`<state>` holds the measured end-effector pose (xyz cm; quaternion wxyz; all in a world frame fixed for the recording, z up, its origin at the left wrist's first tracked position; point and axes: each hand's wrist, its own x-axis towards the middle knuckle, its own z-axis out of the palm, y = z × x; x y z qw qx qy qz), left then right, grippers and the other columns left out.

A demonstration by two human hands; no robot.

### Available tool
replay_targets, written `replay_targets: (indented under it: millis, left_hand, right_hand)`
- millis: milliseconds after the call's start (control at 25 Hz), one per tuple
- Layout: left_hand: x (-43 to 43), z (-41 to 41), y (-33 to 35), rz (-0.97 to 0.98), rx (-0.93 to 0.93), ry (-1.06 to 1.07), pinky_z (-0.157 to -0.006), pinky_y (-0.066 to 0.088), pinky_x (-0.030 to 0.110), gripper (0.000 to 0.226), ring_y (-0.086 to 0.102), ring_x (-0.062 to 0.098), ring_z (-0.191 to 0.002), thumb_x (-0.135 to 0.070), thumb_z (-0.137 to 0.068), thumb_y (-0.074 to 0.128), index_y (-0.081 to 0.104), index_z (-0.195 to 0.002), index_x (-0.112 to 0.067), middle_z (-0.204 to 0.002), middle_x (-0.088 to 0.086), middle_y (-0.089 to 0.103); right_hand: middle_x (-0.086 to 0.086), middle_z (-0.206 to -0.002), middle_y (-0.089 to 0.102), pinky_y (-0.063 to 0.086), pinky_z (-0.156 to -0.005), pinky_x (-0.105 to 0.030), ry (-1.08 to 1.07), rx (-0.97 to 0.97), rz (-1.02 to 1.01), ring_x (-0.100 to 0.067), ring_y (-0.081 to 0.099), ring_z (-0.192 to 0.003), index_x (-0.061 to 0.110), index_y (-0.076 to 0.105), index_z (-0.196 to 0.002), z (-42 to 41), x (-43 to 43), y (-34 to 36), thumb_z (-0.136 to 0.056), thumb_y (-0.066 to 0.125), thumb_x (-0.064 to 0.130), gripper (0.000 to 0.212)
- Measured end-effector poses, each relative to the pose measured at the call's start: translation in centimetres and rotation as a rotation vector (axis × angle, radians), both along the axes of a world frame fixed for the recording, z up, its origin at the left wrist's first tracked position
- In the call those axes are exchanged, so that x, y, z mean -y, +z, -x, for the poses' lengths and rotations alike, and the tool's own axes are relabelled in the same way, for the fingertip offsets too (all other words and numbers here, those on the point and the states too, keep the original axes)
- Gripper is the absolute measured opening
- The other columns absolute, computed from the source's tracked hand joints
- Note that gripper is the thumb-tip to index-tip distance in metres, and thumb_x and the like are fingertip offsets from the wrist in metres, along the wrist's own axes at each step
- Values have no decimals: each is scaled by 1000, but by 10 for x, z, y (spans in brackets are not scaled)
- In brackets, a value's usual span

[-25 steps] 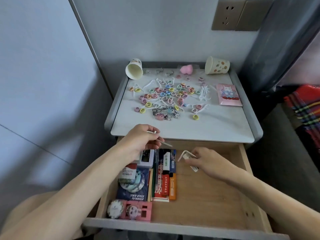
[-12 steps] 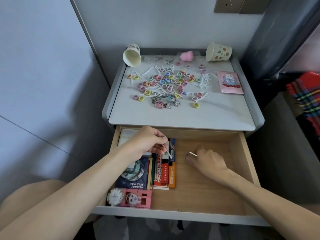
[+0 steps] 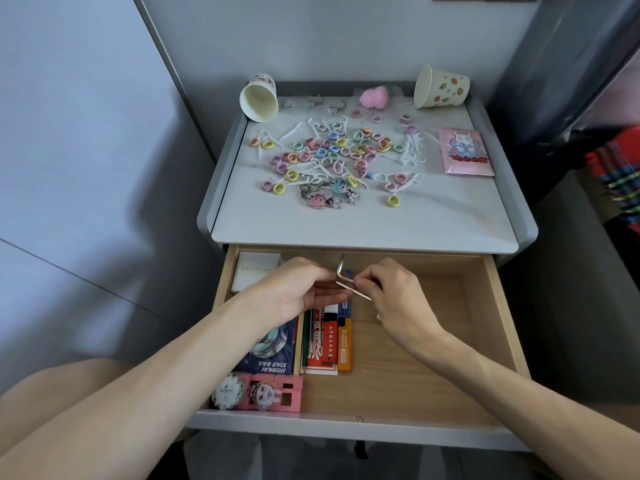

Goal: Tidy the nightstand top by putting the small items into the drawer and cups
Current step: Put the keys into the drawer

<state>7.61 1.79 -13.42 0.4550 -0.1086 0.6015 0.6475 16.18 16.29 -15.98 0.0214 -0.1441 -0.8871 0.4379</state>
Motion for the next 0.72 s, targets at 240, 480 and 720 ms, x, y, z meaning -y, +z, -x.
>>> replay_targets:
  millis: [240, 480, 720]
  left_hand:
    - [0, 0, 0, -65, 80, 58, -64, 63, 30, 17, 72, 27, -68, -2, -99, 52, 65, -97, 8, -86, 24, 71]
    - [4, -2, -5, -1, -28, 54, -59, 61, 23, 10, 74, 25, -70, 3, -94, 60, 66, -96, 10, -84, 21, 73]
    - [2, 1, -4, 32, -105, 23, -63, 62, 24, 11, 75, 28, -77, 7, -96, 53, 64, -97, 11, -88, 23, 74]
  right_hand:
    - [6, -84, 56, 36, -58, -11, 9, -61, -46, -4, 53, -71, 17, 71, -79, 1, -2, 5, -92, 63, 17, 16]
    - [8, -90, 58, 49, -65, -29, 120, -174, -274, -12, 59, -75, 21, 76, -96, -8, 3, 13, -91, 66, 28, 13]
    - [4, -71, 72, 55, -63, -24, -55, 45, 122, -12, 67, -68, 24, 77, -89, -7, -5, 21, -89, 69, 22, 8]
